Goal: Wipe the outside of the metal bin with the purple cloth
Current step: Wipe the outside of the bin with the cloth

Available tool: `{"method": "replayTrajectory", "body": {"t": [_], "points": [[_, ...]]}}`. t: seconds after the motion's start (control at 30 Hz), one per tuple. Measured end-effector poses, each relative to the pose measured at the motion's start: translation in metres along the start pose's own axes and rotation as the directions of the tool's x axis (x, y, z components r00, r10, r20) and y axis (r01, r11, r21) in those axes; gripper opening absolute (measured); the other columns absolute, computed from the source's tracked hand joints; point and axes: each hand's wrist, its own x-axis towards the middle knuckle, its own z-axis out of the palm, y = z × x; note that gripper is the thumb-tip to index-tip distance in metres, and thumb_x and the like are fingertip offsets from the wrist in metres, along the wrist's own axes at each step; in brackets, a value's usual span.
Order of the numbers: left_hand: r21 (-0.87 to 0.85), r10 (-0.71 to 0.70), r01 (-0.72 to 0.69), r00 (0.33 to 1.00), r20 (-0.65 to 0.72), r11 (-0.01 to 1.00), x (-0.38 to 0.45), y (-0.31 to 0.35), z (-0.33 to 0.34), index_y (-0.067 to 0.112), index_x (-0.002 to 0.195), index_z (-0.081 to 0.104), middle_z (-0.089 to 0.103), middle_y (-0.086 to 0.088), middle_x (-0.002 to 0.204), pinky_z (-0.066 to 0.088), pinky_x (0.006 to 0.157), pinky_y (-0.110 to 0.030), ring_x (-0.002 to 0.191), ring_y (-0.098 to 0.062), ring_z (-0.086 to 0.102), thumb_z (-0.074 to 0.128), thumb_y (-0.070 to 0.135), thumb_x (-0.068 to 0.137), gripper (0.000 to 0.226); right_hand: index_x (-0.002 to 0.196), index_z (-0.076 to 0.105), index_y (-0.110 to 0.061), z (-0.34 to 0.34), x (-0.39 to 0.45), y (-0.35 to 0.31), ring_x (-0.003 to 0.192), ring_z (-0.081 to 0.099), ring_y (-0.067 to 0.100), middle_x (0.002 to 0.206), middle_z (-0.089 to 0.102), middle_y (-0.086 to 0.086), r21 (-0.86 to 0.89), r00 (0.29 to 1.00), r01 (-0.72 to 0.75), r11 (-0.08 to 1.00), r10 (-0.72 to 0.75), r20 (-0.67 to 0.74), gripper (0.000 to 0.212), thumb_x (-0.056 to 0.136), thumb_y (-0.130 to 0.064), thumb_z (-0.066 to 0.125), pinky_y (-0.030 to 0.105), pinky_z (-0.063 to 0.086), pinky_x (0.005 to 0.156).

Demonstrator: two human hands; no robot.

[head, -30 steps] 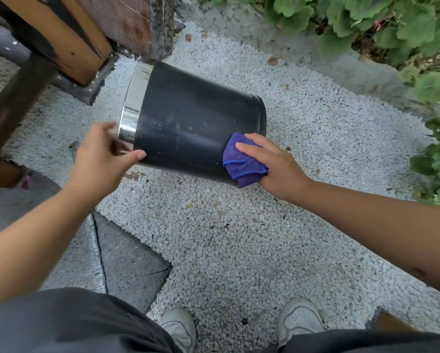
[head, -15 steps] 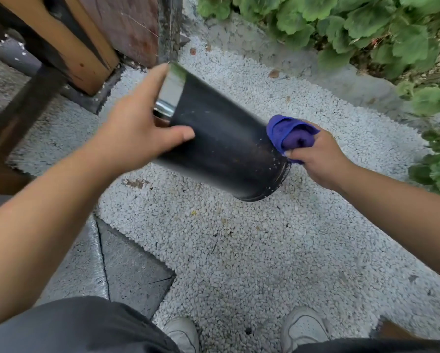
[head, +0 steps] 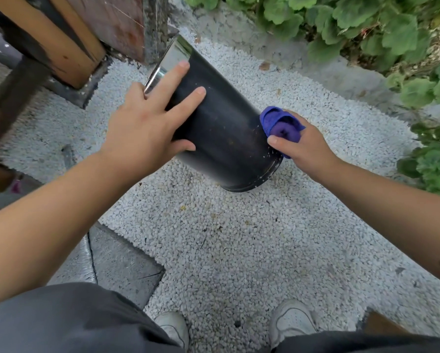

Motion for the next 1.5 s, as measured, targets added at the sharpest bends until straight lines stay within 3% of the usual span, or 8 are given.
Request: {"method": "replayTrajectory", "body": {"t": [0.17,0.27,0.53,0.7,1.0,1.23,1.4,1.5], "points": [[-0.029,-0.058,0.058,0.998,0.013,0.998,0.01,-0.003,-0.002,0.026,0.149,0.039,0.024,-0.011,0.163,0.045,0.062,-0.05,0.083,-0.04,0.044,0.083,0.049,0.065,0.097,0.124,0.056,-0.049,0.011,-0.001,-0.004,0.124,0.051,0.001,0.134,0.055,-0.011,-0.23,0.984,0.162,0.96,-0.174,-0.036,0.06,0.068,-0.042,0.077,0.023,0.038,0.108],[-0.046,-0.067,0.067,0.998,0.021,0.997,0.013,-0.008,-0.002,0.027,0.15,0.037,0.021,-0.009,0.164,0.049,0.066,-0.056,0.086,-0.041,0.043,0.082,0.049,0.066,0.097,0.135,0.054,-0.033,0.014,-0.004,0.002,0.129,0.042,-0.005,0.139,0.048,-0.012,-0.384,0.954,0.282,0.879,-0.3,0.012,0.068,0.072,-0.038,0.078,0.012,0.028,0.109],[-0.056,-0.064,0.065,0.998,0.018,0.996,0.015,-0.004,-0.005,0.028,0.148,0.039,0.021,-0.008,0.163,0.049,0.07,-0.057,0.083,-0.034,0.036,0.087,0.046,0.063,0.1,0.134,0.056,-0.008,0.013,-0.015,0.017,0.13,0.044,0.017,0.143,0.047,0.017,-0.556,0.834,0.504,0.661,-0.54,0.113,0.065,0.075,-0.023,0.08,0.018,0.029,0.111],[-0.041,-0.102,0.106,0.991,0.092,0.994,0.018,0.0,-0.013,0.034,0.149,0.036,0.015,-0.006,0.163,0.051,0.076,-0.059,0.088,-0.043,0.05,0.092,0.045,0.055,0.11,0.13,0.056,-0.001,0.013,-0.015,0.026,0.128,0.048,0.04,0.137,0.048,0.029,-0.594,0.706,0.647,0.478,-0.67,0.23,0.06,0.076,-0.01,0.083,0.045,0.04,0.108],[0.052,-0.225,0.22,0.964,0.139,0.974,0.023,0.004,-0.02,0.026,0.156,0.021,0.006,-0.011,0.166,0.05,0.072,-0.057,0.081,-0.039,0.039,0.093,0.048,0.054,0.127,0.129,0.059,-0.013,0.024,-0.017,0.024,0.129,0.046,0.045,0.136,0.053,0.023,-0.599,0.591,0.758,0.257,-0.661,0.463,0.054,0.079,-0.003,0.077,0.048,0.041,0.107],[0.098,-0.17,0.157,0.974,0.149,0.983,0.02,0.01,-0.019,0.042,0.152,0.027,-0.002,-0.019,0.165,0.049,0.074,-0.061,0.11,-0.051,0.039,0.086,0.044,0.07,0.101,0.116,0.069,-0.007,0.034,-0.031,0.025,0.116,0.06,0.036,0.128,0.064,0.013,-0.412,0.294,0.899,-0.146,-0.495,0.818,0.026,0.091,0.0,0.064,0.045,0.05,0.096],[0.078,-0.239,0.229,0.959,0.149,0.97,0.016,-0.003,-0.012,0.039,0.152,0.028,0.001,-0.019,0.164,0.05,0.073,-0.062,0.109,-0.054,0.039,0.089,0.045,0.064,0.107,0.111,0.069,-0.005,0.03,-0.022,-0.013,0.088,0.06,0.029,0.106,0.068,0.013,-0.444,0.438,0.883,0.151,-0.602,0.667,0.021,0.092,-0.001,0.06,0.039,0.051,0.078],[0.036,-0.29,0.288,0.944,0.154,0.957,0.014,-0.017,-0.007,0.037,0.152,0.027,0.001,-0.018,0.164,0.047,0.081,-0.063,0.109,-0.056,0.038,0.089,0.046,0.065,0.107,0.116,0.062,-0.017,0.006,0.006,-0.037,0.095,0.055,0.019,0.104,0.065,0.01,-0.609,0.677,0.685,0.401,-0.659,0.328,0.028,0.089,-0.023,0.065,0.029,0.049,0.081]]}}
